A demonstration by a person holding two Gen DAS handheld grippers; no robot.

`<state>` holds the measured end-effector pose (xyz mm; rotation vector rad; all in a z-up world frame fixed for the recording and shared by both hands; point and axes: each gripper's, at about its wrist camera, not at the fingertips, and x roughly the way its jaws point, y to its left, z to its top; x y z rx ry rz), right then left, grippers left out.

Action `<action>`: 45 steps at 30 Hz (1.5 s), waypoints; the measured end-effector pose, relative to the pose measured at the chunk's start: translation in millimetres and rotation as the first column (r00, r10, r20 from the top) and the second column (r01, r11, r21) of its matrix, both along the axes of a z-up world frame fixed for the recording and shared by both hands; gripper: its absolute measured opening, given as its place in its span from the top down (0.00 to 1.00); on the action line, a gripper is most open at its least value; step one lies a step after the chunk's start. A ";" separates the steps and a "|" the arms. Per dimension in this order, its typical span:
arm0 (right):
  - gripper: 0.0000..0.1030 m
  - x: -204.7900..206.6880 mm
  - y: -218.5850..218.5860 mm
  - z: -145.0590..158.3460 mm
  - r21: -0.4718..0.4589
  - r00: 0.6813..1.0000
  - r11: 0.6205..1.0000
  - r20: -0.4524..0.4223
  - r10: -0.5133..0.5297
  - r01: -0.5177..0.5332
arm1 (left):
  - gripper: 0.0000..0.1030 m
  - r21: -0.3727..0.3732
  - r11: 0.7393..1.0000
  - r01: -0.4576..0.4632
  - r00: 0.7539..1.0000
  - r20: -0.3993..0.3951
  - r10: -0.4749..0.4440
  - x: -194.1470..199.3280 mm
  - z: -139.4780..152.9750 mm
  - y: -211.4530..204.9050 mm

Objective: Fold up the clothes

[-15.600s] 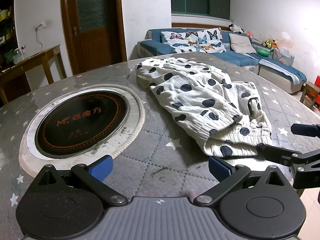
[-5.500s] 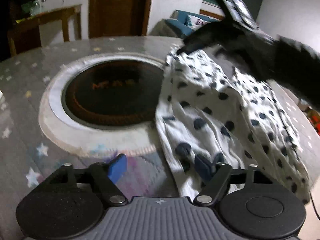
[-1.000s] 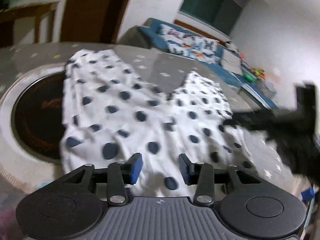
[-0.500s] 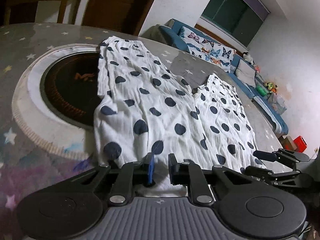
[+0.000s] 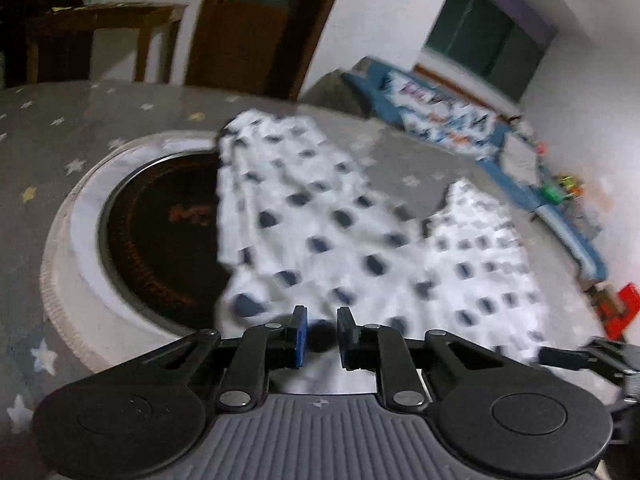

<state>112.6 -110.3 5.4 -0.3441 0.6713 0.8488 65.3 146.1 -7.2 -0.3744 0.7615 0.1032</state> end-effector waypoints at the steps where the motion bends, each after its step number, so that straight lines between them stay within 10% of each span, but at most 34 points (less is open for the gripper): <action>1: 0.41 -0.6 0.0 -1.7 -0.009 1.000 1.000 -0.003 0.002 -0.002 | 0.87 -0.009 1.000 -0.014 1.000 -0.007 0.014 -2.2 -4.0 4.8; 10: 0.43 -30.7 15.8 22.5 0.007 0.989 0.990 0.025 0.143 -0.143 | 0.85 0.034 0.998 -0.044 0.998 0.039 0.043 -15.5 13.8 8.7; 18: 0.51 -75.5 71.1 16.1 -0.052 0.908 0.908 0.029 0.418 -0.416 | 0.84 0.075 0.997 -0.004 0.999 0.033 0.002 -2.1 13.5 -1.4; 28: 0.91 -82.6 88.5 8.3 -0.087 0.884 0.884 0.053 0.464 -0.459 | 0.84 0.067 0.998 -0.003 1.000 -0.003 0.003 -1.2 1.5 4.2; 45: 0.85 -83.5 79.6 14.4 0.002 0.849 0.849 -0.028 0.528 -0.529 | 0.85 0.143 0.987 -0.067 0.997 -0.015 0.070 1.1 3.5 15.8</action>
